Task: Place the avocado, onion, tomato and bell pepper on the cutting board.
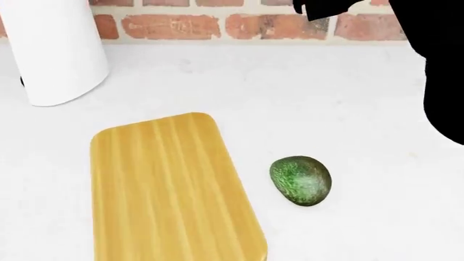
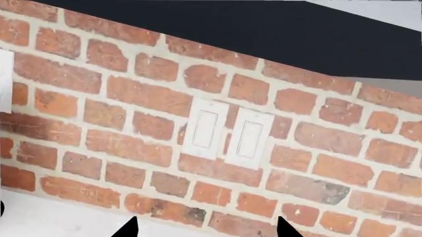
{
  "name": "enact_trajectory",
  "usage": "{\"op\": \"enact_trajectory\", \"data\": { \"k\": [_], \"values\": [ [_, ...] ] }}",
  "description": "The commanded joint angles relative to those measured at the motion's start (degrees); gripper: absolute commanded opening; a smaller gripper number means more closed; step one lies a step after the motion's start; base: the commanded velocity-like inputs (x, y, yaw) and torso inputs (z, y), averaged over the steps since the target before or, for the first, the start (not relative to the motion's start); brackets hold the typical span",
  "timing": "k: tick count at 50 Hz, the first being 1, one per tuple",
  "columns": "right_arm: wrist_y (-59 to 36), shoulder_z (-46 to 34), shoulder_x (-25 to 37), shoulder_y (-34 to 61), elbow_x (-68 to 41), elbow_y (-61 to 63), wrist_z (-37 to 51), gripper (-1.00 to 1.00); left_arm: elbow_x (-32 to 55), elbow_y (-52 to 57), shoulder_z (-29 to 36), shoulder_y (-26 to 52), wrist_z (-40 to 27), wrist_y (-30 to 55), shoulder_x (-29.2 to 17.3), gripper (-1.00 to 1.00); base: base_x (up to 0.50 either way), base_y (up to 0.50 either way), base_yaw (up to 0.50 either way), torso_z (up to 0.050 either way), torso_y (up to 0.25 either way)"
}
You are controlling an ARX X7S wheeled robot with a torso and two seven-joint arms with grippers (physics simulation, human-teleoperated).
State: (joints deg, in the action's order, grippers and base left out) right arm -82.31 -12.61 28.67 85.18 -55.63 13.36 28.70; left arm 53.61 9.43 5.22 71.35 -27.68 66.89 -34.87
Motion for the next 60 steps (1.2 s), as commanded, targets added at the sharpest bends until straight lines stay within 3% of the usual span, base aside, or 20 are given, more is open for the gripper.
{"op": "enact_trajectory", "data": {
  "k": [1, 8, 15, 21, 27, 28, 29, 31, 43, 60],
  "values": [
    [1.05, 0.93, -0.94, -0.54, 0.14, -0.51, -2.24, 1.00, -0.52, -1.55, -1.87, 0.95, 1.05, 0.53, 1.22, 1.00, 0.50, 0.14, 0.00, 0.000, 0.000],
    [1.81, 1.80, -1.04, -1.21, -0.55, -1.06, -2.20, 1.00, -0.53, -1.76, -1.56, 1.13, 1.25, 0.36, 1.20, 1.00, 0.43, 0.12, 0.00, 0.000, 0.001],
    [-5.90, 4.45, -0.80, -0.67, -7.62, -0.76, -1.11, 1.00, 0.98, -0.20, -2.38, 1.06, 0.77, 1.62, 0.65, 1.00, 0.00, 0.00, 0.00, 0.000, 0.002],
    [-7.32, -1.70, 5.45, 1.54, -37.06, -6.15, 17.22, 1.00, 1.35, 0.68, -2.50, 0.09, 0.93, 1.48, 0.24, 1.00, 0.00, 0.00, 0.00, 0.000, 0.000],
    [-5.74, -10.18, 10.96, 4.59, -56.82, -7.78, 28.32, 1.00, 1.51, 0.70, -2.47, 0.08, 1.11, 1.38, 0.05, 1.00, 0.00, 0.00, 0.00, 0.000, 0.000],
    [-5.41, -18.77, 15.83, 13.19, -65.42, -11.53, 33.75, 1.00, 2.07, 1.27, -2.72, 0.04, 1.01, 1.83, -0.08, 1.00, 0.00, 0.00, 0.00, 0.000, 0.000],
    [-5.00, -27.37, 16.20, 15.71, -74.01, -11.89, 34.59, 1.00, 2.08, 1.31, -2.70, 0.04, 1.03, 1.81, -0.13, 1.00, 0.00, 0.00, 0.00, 0.000, 0.000],
    [-5.34, -30.19, 16.34, 17.06, -78.37, -12.32, 34.53, 1.00, 2.14, 1.30, -2.70, 0.03, 1.04, 1.81, -0.18, 1.00, 0.00, 0.00, 0.00, 0.000, 0.000],
    [-7.40, -39.21, 16.54, 22.60, -80.48, -16.01, 29.63, 1.00, 2.59, 1.41, -2.39, 0.67, 0.87, 2.12, -0.15, 1.00, 0.00, 0.00, 0.00, 0.000, 0.000],
    [-6.82, -47.40, 16.91, 26.71, -69.16, -17.10, 14.00, 1.00, 2.65, 1.16, -1.98, 0.84, 0.96, 1.79, -0.37, 1.00, 0.00, 0.00, 0.00, 0.000, 0.000]
  ]
}}
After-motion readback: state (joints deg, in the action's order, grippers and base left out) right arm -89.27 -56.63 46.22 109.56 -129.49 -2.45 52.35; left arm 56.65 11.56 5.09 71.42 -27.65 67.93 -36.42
